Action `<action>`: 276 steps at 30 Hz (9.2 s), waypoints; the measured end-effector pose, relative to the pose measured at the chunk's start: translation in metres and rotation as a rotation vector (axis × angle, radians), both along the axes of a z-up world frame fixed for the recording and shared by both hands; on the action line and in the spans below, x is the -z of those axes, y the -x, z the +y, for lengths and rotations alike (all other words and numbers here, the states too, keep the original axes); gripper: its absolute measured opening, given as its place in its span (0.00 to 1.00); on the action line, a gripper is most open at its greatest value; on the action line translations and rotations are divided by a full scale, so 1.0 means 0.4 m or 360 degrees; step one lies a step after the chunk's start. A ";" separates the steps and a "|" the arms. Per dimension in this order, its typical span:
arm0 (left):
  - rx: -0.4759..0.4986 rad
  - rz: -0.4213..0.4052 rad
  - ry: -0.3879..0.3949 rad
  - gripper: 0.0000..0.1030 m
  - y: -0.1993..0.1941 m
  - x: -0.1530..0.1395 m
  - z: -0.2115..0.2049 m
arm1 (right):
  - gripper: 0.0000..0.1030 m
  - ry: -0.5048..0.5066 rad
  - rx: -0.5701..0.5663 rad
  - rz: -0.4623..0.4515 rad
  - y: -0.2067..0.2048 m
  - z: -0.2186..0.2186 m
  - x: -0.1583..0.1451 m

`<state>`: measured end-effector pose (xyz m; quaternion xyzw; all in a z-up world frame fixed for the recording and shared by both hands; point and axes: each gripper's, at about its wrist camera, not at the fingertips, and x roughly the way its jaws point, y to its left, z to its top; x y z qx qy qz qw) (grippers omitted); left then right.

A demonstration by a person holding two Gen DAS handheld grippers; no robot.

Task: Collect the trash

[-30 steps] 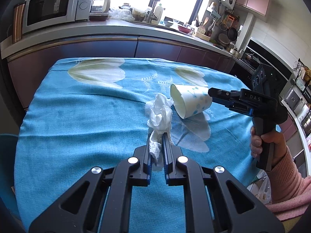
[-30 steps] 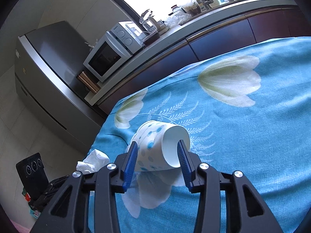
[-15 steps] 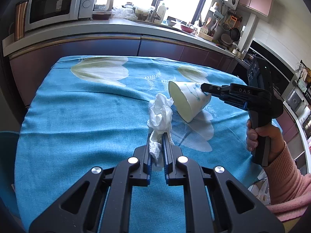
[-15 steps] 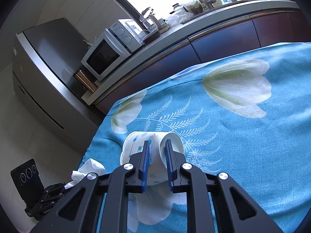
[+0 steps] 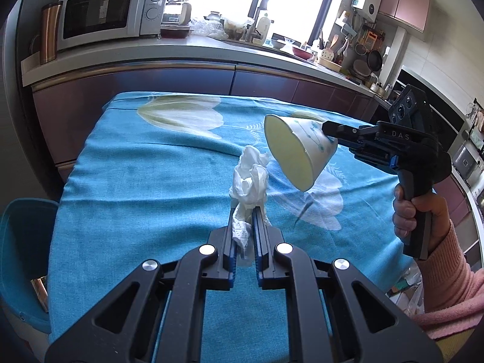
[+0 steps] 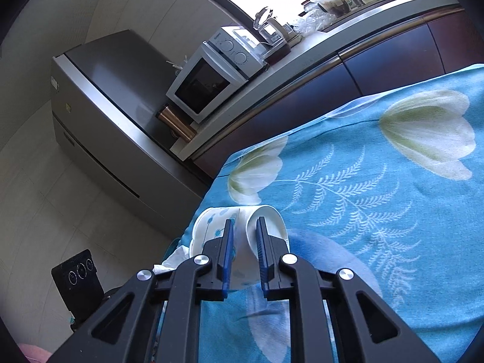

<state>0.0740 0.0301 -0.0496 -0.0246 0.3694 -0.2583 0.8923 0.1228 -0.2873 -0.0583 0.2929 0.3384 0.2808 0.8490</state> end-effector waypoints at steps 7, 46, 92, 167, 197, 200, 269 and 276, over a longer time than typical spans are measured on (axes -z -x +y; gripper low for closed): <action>-0.0075 -0.0021 -0.0014 0.10 0.027 -0.010 0.064 | 0.13 -0.0016 -0.0089 -0.0007 -0.008 0.072 -0.009; -0.0518 -0.0084 -0.0035 0.10 0.107 -0.047 0.411 | 0.13 0.0002 -0.0492 -0.0034 -0.076 0.444 -0.033; -0.0762 -0.0060 -0.0053 0.10 0.098 -0.037 0.560 | 0.13 0.0080 -0.0730 -0.0037 -0.119 0.691 -0.047; -0.0977 0.0182 -0.0001 0.10 -0.045 0.108 0.631 | 0.13 0.0373 -0.0837 0.0183 -0.179 0.924 0.078; -0.1063 0.0319 0.0013 0.36 -0.092 0.192 0.655 | 0.36 0.0513 -0.0897 0.0117 -0.160 0.957 0.083; -0.1057 0.0301 0.0012 0.37 -0.083 0.187 0.651 | 0.39 0.0495 -0.0893 0.0111 -0.160 0.944 0.084; -0.0928 -0.0954 -0.0196 0.95 0.279 -0.133 0.101 | 0.94 0.0902 0.0581 -0.0916 0.381 0.239 -0.124; -0.0923 -0.0964 -0.0202 0.95 0.282 -0.134 0.096 | 0.94 0.0903 0.0581 -0.0922 0.388 0.237 -0.127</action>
